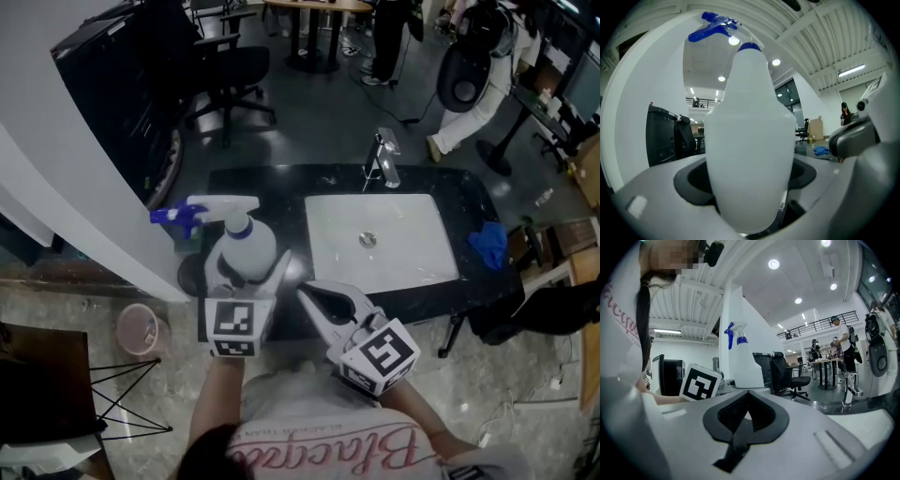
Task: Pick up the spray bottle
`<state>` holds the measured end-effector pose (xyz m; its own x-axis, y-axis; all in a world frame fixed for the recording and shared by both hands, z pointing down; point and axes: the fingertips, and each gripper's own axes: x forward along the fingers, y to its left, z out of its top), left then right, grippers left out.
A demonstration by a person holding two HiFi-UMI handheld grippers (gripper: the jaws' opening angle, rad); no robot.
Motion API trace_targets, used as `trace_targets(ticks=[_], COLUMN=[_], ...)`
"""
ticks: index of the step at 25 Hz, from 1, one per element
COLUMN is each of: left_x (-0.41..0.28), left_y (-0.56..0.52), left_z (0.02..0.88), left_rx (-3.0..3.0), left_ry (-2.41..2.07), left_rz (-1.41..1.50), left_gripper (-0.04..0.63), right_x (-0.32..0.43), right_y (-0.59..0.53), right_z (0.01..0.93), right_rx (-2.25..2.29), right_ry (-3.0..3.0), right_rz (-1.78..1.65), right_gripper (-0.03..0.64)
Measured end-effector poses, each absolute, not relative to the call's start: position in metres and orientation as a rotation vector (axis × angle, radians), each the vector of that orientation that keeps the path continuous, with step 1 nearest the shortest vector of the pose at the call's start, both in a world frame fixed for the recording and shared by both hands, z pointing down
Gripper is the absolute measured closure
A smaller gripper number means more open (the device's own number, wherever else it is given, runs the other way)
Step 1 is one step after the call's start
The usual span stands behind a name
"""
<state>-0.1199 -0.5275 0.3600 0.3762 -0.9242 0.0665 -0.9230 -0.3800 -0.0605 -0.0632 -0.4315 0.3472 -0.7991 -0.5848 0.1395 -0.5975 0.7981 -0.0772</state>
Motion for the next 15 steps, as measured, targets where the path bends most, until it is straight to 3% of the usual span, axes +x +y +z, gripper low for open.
trace_targets(ticks=[15], left_x=[-0.115], left_y=[-0.486], left_z=[0.324], left_rx=[-2.619], left_ry=[1.759], left_rz=[-0.165], left_gripper=[0.187], right_x=[-0.066], right_y=[-0.426], right_z=[0.314], right_rx=[0.964], right_ry=[-2.963], right_rz=[0.038], right_gripper=[0.617])
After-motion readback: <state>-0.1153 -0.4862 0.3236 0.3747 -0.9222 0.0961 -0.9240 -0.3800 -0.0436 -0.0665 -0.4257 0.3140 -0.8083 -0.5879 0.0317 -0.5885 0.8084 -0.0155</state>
